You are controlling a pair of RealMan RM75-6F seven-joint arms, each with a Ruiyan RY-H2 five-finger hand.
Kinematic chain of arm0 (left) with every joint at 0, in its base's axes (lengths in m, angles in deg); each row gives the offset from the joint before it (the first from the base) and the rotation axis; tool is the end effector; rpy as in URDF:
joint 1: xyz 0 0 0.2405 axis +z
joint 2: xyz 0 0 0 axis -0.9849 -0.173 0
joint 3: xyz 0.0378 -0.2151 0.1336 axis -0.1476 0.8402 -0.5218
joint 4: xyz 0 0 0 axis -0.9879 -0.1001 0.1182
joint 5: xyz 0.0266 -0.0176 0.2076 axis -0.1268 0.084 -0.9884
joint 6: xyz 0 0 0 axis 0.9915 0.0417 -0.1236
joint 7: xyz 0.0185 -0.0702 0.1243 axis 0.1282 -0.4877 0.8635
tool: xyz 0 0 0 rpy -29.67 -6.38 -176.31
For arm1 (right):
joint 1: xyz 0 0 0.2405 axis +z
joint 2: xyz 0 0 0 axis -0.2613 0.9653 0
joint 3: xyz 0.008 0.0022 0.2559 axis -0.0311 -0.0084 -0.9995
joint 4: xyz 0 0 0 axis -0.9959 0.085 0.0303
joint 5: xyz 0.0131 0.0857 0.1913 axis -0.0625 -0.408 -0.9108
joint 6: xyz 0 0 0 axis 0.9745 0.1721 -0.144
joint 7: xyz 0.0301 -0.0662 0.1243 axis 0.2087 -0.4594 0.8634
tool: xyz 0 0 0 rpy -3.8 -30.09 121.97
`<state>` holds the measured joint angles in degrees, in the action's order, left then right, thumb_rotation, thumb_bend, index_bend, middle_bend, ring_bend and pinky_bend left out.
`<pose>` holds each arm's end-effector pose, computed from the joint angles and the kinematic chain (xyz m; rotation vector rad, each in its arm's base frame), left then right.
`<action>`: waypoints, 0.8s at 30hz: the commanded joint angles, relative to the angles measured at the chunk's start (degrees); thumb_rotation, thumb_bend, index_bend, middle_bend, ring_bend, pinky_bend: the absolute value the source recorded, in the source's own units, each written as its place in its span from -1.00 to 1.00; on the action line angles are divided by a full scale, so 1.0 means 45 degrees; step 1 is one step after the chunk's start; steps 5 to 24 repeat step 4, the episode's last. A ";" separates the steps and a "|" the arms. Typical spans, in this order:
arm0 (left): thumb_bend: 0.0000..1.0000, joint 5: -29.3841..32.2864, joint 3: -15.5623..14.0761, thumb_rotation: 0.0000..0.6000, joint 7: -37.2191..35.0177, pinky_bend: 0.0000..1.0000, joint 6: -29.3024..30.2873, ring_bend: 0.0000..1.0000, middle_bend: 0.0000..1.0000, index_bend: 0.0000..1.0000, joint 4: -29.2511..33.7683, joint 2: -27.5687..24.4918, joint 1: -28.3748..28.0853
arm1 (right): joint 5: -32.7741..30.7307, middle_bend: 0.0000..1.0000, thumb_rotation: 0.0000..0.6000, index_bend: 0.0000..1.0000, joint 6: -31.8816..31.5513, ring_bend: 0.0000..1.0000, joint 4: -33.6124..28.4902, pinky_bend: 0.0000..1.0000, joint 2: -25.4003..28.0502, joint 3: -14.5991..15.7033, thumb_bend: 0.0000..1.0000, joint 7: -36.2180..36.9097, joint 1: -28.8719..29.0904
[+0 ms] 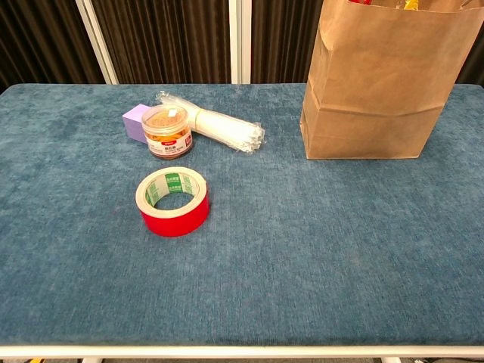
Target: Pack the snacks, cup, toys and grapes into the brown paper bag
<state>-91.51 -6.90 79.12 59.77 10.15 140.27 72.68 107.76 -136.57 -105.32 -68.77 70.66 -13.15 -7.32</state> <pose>-0.3647 0.1951 0.0994 -1.4549 -0.8648 -0.8888 -0.3275 -0.1869 0.1459 1.5194 -0.9207 0.9602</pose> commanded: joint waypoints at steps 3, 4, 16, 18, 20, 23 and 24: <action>-0.53 -0.0009 -0.0023 1.00 0.0354 -0.66 -0.0012 -0.95 -0.73 -0.73 0.0489 -0.0308 -0.0016 | -0.0148 -0.73 1.00 -0.63 0.0097 -1.00 0.0544 -1.00 -0.0353 -0.0193 -1.00 0.0115 0.0098; -0.54 -0.0019 -0.0017 1.00 0.0414 -0.66 0.0010 -0.95 -0.73 -0.73 0.0575 -0.0354 -0.0020 | -0.0159 -0.73 1.00 -0.63 0.0110 -1.00 0.0584 -1.00 -0.0361 -0.0215 -1.00 0.0178 0.0112; -0.54 -0.0019 -0.0017 1.00 0.0414 -0.66 0.0010 -0.95 -0.73 -0.73 0.0575 -0.0354 -0.0020 | -0.0159 -0.73 1.00 -0.63 0.0110 -1.00 0.0584 -1.00 -0.0361 -0.0215 -1.00 0.0178 0.0112; -0.54 -0.0019 -0.0017 1.00 0.0414 -0.66 0.0010 -0.95 -0.73 -0.73 0.0575 -0.0354 -0.0020 | -0.0159 -0.73 1.00 -0.63 0.0110 -1.00 0.0584 -1.00 -0.0361 -0.0215 -1.00 0.0178 0.0112; -0.54 -0.0019 -0.0017 1.00 0.0414 -0.66 0.0010 -0.95 -0.73 -0.73 0.0575 -0.0354 -0.0020 | -0.0159 -0.73 1.00 -0.63 0.0110 -1.00 0.0584 -1.00 -0.0361 -0.0215 -1.00 0.0178 0.0112; -0.54 -0.0019 -0.0017 1.00 0.0414 -0.66 0.0010 -0.95 -0.73 -0.73 0.0575 -0.0354 -0.0020 | -0.0159 -0.73 1.00 -0.63 0.0110 -1.00 0.0584 -1.00 -0.0361 -0.0215 -1.00 0.0178 0.0112; -0.54 -0.0019 -0.0017 1.00 0.0414 -0.66 0.0010 -0.95 -0.73 -0.73 0.0575 -0.0354 -0.0020 | -0.0159 -0.73 1.00 -0.63 0.0110 -1.00 0.0584 -1.00 -0.0361 -0.0215 -1.00 0.0178 0.0112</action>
